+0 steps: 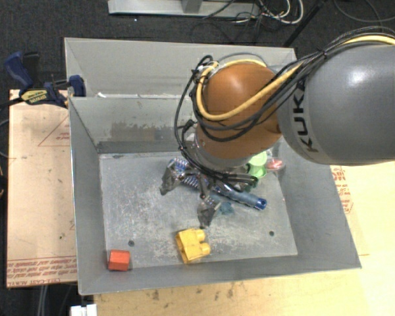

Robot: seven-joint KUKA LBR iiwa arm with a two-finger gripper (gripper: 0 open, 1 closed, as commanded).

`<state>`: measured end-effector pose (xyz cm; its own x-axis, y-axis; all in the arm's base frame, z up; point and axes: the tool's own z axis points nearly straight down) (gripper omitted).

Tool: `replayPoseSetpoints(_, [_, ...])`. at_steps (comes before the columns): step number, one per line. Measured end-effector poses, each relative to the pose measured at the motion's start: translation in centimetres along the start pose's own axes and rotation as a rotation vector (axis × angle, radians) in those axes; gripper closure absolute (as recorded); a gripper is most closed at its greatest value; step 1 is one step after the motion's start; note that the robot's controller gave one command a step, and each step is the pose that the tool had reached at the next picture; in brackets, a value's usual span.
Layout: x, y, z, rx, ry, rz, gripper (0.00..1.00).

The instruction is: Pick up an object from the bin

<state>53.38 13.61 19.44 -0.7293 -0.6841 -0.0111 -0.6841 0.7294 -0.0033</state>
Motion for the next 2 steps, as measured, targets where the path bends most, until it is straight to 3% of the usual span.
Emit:
replayPoseSetpoints(1, [6.1,0.8,6.4,-0.009,0.014,-0.226,0.00])
replayPoseSetpoints(2, [6.2,-0.1,11.0,-0.003,0.006,-0.150,0.00])
